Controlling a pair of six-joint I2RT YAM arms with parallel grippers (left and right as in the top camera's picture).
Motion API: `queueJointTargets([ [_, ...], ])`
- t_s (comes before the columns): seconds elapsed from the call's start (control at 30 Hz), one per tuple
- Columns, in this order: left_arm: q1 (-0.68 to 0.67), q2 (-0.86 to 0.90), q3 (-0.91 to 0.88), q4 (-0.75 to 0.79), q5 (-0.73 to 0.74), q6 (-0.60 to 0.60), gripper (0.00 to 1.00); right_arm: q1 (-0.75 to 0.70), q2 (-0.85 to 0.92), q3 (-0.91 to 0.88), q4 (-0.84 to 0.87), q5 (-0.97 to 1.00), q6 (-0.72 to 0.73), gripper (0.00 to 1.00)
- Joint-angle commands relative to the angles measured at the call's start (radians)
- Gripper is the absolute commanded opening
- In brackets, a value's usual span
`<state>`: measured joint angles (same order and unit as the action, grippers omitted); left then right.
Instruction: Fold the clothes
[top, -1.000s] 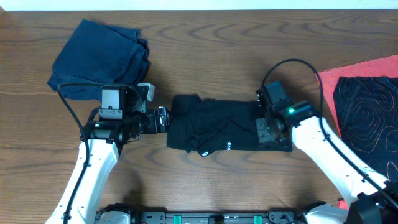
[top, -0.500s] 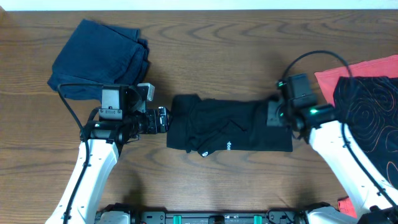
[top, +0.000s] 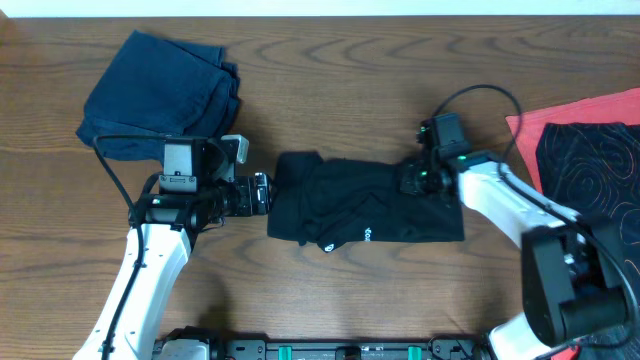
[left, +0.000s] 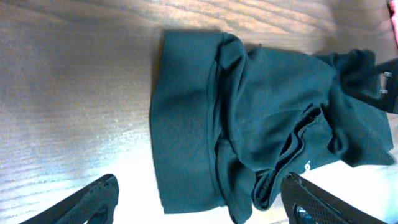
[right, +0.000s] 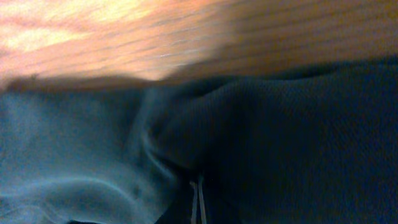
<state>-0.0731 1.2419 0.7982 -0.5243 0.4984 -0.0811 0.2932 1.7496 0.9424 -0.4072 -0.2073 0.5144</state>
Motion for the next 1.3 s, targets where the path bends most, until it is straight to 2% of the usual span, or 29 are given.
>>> queueJointTargets([
  [0.0,0.004,-0.001,0.018,-0.022,0.007,0.009,0.85,0.038,0.044,0.006,0.010,-0.108,-0.022,0.01],
  [0.07,0.004,-0.001,0.018,-0.039,0.007,0.009,0.85,0.026,0.026,0.009,0.014,-0.108,-0.039,0.02],
  [0.3,0.004,0.000,0.004,-0.066,0.007,0.008,0.86,-0.037,-0.178,0.010,-0.077,-0.108,-0.151,0.17],
  [0.4,0.004,0.005,-0.010,-0.066,0.007,0.008,0.86,-0.037,-0.243,0.010,-0.139,-0.109,-0.183,0.16],
  [0.47,0.004,0.021,-0.023,-0.064,0.007,0.008,0.86,-0.023,-0.256,0.010,-0.185,-0.108,-0.206,0.12],
  [0.63,0.004,0.093,-0.045,-0.019,0.012,-0.045,0.86,0.022,-0.187,-0.006,-0.206,-0.104,-0.216,0.10],
  [0.67,0.004,0.122,-0.045,-0.001,0.029,-0.063,0.90,0.036,-0.153,-0.009,-0.208,-0.104,-0.216,0.09],
  [0.8,0.004,0.204,-0.045,0.058,0.126,-0.071,0.91,0.064,-0.063,-0.009,-0.229,-0.104,-0.216,0.06],
  [0.9,0.004,0.278,-0.045,0.091,0.141,-0.097,0.92,0.075,-0.002,-0.009,-0.228,-0.104,-0.206,0.05],
  [1.13,-0.013,0.418,-0.045,0.206,0.146,-0.126,0.95,0.075,0.035,-0.009,-0.228,-0.104,-0.197,0.04],
  [1.27,-0.088,0.505,-0.045,0.286,0.162,-0.214,0.95,0.075,0.035,-0.009,-0.229,-0.103,-0.198,0.04],
])
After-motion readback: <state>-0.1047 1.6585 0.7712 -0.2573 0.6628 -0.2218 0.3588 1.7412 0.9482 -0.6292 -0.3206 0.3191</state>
